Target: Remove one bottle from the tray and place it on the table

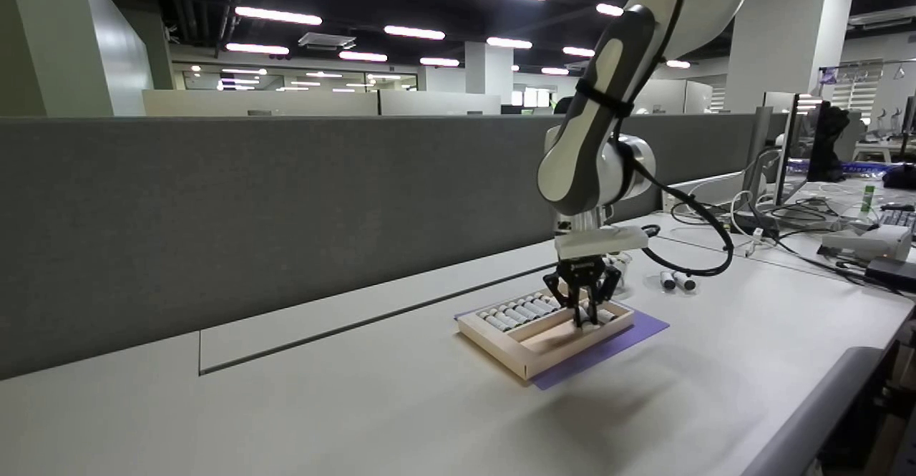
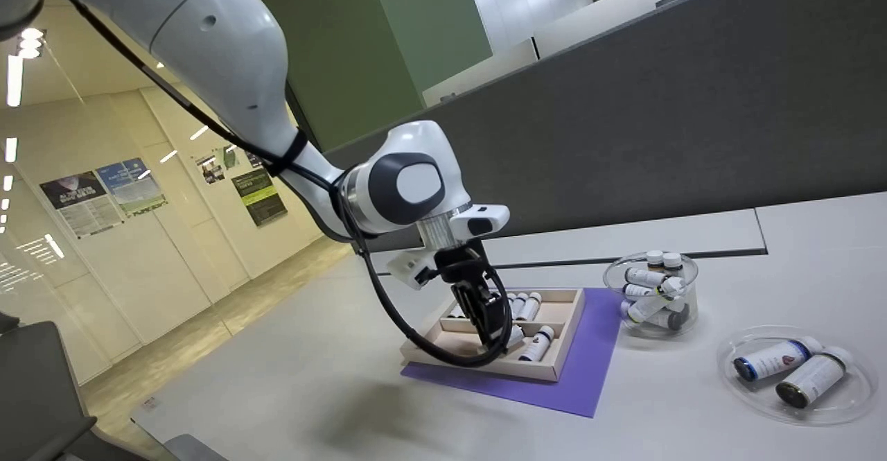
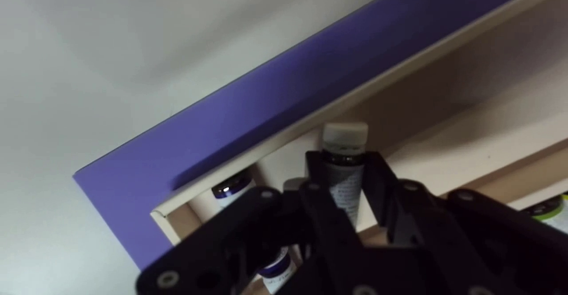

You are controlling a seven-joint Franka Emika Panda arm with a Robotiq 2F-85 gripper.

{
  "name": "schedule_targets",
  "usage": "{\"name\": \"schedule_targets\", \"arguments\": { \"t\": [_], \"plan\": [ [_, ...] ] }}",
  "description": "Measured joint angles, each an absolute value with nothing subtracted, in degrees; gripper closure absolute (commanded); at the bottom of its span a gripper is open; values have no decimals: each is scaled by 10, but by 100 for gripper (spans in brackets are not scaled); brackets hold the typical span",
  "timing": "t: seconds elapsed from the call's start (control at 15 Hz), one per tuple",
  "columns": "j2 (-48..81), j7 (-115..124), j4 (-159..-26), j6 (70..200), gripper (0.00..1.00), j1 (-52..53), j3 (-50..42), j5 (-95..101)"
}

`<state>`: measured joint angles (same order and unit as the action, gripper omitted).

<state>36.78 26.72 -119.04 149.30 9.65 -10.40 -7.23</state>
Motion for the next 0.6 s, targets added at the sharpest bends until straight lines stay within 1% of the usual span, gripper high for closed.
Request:
{"name": "schedule_targets", "arguments": {
  "t": [0.27,0.6],
  "plan": [
    [325,261,-1185,1441,95,70,-93,-80],
    [278,257,-1184,1411,95,26,-97,-80]
  ]
}}
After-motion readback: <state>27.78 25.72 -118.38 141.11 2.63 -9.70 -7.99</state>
